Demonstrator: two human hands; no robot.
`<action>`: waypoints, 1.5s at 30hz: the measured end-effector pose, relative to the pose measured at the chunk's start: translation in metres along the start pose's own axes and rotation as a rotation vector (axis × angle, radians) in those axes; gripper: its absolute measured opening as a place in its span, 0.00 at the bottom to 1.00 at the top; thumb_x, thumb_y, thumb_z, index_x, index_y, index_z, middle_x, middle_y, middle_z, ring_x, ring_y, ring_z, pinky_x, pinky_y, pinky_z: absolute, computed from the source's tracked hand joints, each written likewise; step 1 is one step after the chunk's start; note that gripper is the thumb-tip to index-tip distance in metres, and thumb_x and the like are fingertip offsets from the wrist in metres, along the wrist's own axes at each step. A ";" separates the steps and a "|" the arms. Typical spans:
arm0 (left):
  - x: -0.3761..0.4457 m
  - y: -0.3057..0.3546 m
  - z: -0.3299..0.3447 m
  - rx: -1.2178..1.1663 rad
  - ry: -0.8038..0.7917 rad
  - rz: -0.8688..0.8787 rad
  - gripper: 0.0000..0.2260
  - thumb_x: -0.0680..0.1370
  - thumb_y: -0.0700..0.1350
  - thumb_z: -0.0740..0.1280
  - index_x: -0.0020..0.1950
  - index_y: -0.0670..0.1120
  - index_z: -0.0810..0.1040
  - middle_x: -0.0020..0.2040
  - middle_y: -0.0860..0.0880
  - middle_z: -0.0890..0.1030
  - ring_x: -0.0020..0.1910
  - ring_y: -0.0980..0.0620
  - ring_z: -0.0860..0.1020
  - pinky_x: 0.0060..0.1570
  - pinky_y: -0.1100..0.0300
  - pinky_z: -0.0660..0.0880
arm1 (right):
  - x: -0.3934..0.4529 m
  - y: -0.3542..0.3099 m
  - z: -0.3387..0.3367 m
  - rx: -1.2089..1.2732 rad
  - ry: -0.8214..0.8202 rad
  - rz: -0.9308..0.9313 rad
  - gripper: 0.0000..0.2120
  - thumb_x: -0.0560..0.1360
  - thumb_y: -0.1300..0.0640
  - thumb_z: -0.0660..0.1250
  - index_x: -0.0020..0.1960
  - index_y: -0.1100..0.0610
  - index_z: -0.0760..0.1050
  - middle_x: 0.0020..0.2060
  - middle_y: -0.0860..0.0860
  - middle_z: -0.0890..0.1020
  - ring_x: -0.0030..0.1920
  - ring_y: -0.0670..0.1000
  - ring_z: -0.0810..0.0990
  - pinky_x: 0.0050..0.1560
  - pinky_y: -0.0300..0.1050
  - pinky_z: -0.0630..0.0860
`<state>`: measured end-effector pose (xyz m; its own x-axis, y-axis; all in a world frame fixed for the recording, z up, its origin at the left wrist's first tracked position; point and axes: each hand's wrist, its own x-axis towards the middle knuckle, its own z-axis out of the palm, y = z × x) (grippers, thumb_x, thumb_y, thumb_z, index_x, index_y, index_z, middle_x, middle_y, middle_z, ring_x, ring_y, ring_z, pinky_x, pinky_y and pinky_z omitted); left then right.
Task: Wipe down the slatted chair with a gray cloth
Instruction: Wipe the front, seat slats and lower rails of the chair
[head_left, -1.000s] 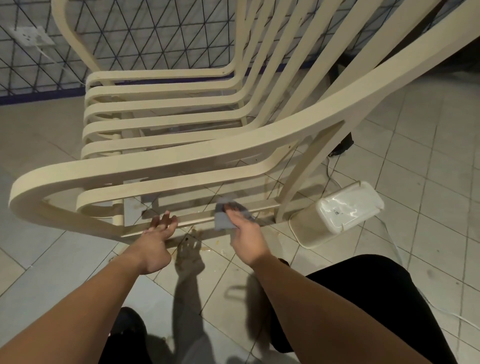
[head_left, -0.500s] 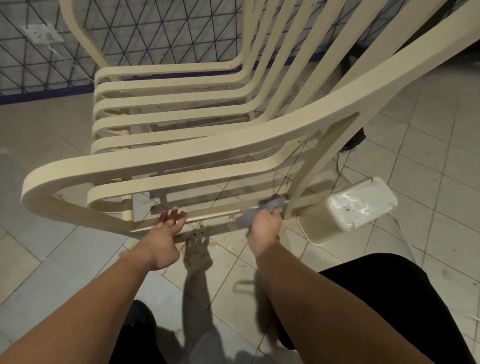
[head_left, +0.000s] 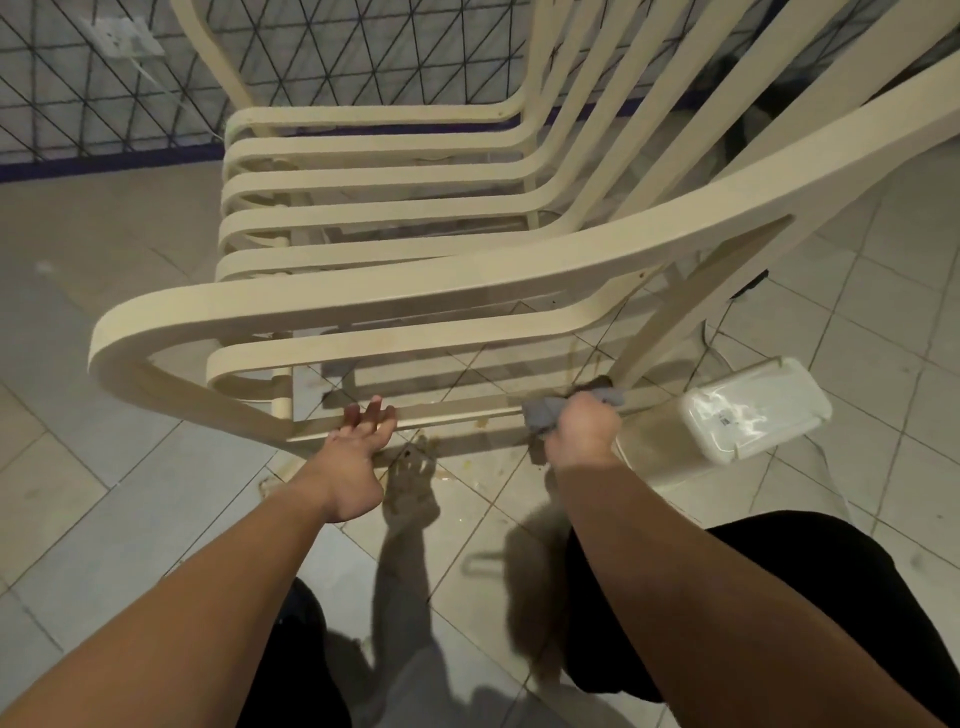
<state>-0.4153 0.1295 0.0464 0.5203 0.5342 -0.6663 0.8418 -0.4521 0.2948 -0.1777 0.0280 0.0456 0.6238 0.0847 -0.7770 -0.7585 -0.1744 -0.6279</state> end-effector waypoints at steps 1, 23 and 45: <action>0.000 0.001 0.000 -0.001 -0.001 0.001 0.43 0.75 0.35 0.63 0.83 0.53 0.42 0.81 0.51 0.36 0.80 0.47 0.34 0.80 0.47 0.43 | -0.009 0.004 0.003 0.007 -0.007 -0.003 0.14 0.80 0.63 0.57 0.64 0.64 0.71 0.57 0.60 0.78 0.46 0.54 0.77 0.48 0.49 0.77; -0.055 -0.068 0.044 -0.332 0.105 -0.187 0.17 0.74 0.36 0.59 0.46 0.57 0.80 0.52 0.55 0.84 0.53 0.53 0.80 0.59 0.53 0.77 | 0.009 0.057 0.009 -1.765 -0.514 -1.300 0.38 0.77 0.69 0.62 0.81 0.50 0.51 0.80 0.51 0.57 0.80 0.55 0.51 0.79 0.47 0.45; -0.040 -0.035 0.053 -1.507 0.451 -0.361 0.24 0.78 0.63 0.53 0.65 0.53 0.77 0.62 0.45 0.81 0.62 0.41 0.77 0.65 0.47 0.72 | -0.120 0.159 0.097 -1.043 -0.537 -0.829 0.07 0.77 0.52 0.70 0.46 0.52 0.86 0.38 0.50 0.86 0.41 0.53 0.83 0.42 0.42 0.78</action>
<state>-0.4737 0.0859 0.0263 0.0421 0.7309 -0.6812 0.1505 0.6694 0.7275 -0.3914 0.0852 0.0347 0.4856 0.8282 -0.2798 0.4110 -0.4988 -0.7631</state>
